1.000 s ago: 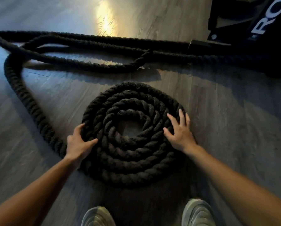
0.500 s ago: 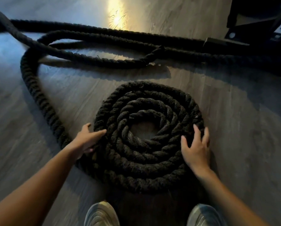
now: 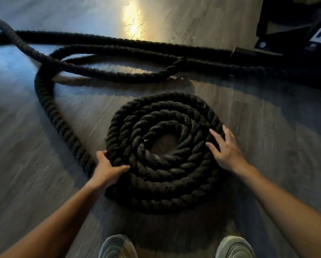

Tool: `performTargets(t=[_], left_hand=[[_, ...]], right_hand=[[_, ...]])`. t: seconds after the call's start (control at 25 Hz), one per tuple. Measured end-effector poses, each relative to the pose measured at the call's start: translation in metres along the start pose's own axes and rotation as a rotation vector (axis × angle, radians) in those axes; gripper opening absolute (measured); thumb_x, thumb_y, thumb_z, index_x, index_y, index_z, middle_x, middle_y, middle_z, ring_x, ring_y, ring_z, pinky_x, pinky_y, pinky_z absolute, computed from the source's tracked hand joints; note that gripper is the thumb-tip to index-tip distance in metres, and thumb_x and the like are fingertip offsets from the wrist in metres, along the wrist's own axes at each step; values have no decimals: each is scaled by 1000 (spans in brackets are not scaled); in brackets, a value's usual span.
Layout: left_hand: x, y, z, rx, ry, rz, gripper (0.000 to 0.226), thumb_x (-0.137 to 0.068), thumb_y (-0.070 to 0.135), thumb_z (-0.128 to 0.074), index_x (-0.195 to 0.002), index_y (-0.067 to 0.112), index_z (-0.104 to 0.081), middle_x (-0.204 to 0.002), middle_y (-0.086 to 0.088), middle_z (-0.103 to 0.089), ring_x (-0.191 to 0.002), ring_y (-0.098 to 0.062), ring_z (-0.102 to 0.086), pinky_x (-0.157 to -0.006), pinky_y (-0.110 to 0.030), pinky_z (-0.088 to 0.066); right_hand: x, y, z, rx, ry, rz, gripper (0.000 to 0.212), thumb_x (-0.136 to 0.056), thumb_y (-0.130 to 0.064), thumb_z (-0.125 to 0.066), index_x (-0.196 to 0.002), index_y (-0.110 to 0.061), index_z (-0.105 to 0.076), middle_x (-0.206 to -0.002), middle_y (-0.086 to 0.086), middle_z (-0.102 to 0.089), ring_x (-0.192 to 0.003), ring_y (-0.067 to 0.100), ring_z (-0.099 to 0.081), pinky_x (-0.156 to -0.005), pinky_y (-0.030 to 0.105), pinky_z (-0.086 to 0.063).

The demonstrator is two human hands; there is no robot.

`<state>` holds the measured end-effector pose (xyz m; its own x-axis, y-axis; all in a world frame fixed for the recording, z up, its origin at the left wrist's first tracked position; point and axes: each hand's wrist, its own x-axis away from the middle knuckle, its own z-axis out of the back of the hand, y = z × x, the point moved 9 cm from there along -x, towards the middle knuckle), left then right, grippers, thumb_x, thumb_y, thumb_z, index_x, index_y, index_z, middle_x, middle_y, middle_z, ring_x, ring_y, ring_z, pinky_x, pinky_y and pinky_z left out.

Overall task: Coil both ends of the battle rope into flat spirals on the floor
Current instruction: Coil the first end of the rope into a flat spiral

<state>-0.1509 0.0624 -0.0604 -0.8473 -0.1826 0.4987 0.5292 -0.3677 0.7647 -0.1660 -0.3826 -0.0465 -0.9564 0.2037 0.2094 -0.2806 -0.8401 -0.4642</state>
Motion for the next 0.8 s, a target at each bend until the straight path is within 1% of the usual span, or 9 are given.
performTargets(t=[0.12,0.24,0.28,0.36,0.48,0.64,0.68,0.72,0.8], left_hand=[[33,-22,-22,28,-5,126,84,-76,21,-87,-117,35,-15,-108,-9,-55,-85,-25,-66,-64,-49,-62],[39,-23,-20,46,-42,212,95,-72,38,-89,-132,31,-16,-116,-2,-50,-92,-19,-62,-53,-36,-59],[32,-17,-9,3,-12,213,97,-70,44,-88,-137,27,-19,-121,-1,-45,-98,-19,-58,-57,-34,-57],[7,6,15,-113,74,114,93,-76,45,-84,-144,22,-25,-135,-9,-36,-117,-28,-48,-84,-38,-53],[-23,51,23,-165,47,-107,81,-91,21,-73,-155,16,-24,-152,-23,-34,-138,-34,-38,-113,-42,-37],[-43,65,14,-161,-37,-170,76,-91,-6,-64,-155,11,-29,-153,-19,-40,-140,-33,-42,-116,-48,-35],[-42,64,13,-150,-61,-165,84,-88,-8,-66,-157,18,-26,-154,-12,-40,-136,-33,-47,-110,-50,-43],[-40,60,12,-133,-93,-138,93,-86,-7,-68,-158,30,-21,-150,-3,-42,-126,-33,-56,-94,-51,-55],[-24,42,12,-65,-162,-15,108,-84,-3,-71,-151,56,-10,-137,4,-47,-87,-28,-71,-51,-39,-57]], right_hand=[[-30,-10,13,125,40,-5,51,-103,-47,-43,-152,-36,-37,-166,9,-15,-152,32,-9,-122,55,-11],[-2,-18,5,60,168,-168,52,-103,-45,-39,-153,-33,-35,-167,8,-12,-150,33,-16,-118,56,-21],[19,-19,-2,55,196,-213,55,-102,-47,-38,-155,-33,-31,-168,6,-9,-150,32,-15,-117,56,-24],[65,-22,-21,11,213,-258,62,-99,-52,-37,-157,-34,-24,-168,2,0,-151,32,-8,-114,58,-26],[117,-33,-51,-44,162,-258,68,-97,-59,-33,-158,-38,-15,-168,-1,13,-152,36,3,-115,61,-24],[114,-33,-59,-60,110,-223,70,-97,-56,-36,-159,-35,-12,-167,3,17,-151,39,11,-118,62,-19],[104,-28,-54,-59,100,-200,69,-97,-55,-36,-159,-37,-12,-167,2,17,-151,38,10,-117,63,-22],[90,-23,-47,-59,87,-167,68,-97,-54,-38,-158,-39,-14,-167,-1,15,-151,36,9,-114,63,-25],[55,-12,-32,-45,27,-62,65,-98,-51,-44,-157,-43,-18,-167,-6,11,-152,30,8,-112,63,-27]])
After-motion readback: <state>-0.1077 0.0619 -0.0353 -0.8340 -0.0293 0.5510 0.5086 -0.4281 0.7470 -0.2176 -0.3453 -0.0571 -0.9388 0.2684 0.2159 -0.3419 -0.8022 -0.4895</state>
